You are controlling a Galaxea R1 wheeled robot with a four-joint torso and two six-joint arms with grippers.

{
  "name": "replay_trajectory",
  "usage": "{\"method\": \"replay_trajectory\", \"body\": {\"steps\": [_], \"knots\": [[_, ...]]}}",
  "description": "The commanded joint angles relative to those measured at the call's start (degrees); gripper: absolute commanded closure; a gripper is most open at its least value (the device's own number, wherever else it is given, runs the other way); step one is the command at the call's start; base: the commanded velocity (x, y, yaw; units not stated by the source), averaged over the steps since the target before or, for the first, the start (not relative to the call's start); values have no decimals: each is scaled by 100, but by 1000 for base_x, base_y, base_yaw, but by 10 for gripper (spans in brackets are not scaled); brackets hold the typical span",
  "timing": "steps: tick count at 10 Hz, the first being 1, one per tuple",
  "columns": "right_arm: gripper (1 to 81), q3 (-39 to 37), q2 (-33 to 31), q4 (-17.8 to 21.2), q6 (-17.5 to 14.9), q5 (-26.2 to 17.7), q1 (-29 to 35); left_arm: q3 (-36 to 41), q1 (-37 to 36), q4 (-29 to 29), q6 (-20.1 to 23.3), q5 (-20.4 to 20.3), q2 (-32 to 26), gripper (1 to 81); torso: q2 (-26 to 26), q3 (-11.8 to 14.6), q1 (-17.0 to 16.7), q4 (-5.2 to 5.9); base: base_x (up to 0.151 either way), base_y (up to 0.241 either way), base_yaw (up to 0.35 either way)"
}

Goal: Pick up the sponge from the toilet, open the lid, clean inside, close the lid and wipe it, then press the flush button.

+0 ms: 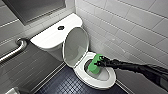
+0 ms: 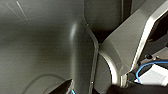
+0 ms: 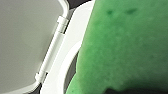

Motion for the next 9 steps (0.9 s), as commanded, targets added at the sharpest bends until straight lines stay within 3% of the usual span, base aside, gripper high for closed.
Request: {"method": "replay_trajectory", "body": {"steps": [1,5,7,9], "knots": [[811,1,74,-201,-26,-142,966,-50,146,-57,33,520,52,10,0,0,0,0,0,0,0],[811,-737,268,-306,-35,113,465,-173,225,-65,24,529,79,10,0,-2,0,0,0,0,0],[811,-677,84,-280,0,192,307,-146,242,-65,24,529,52,10,0,-2,0,0,0,0,0],[811,-131,-470,-262,71,403,175,-164,269,-57,24,529,61,10,0,-2,0,0,0,0,0]]}}
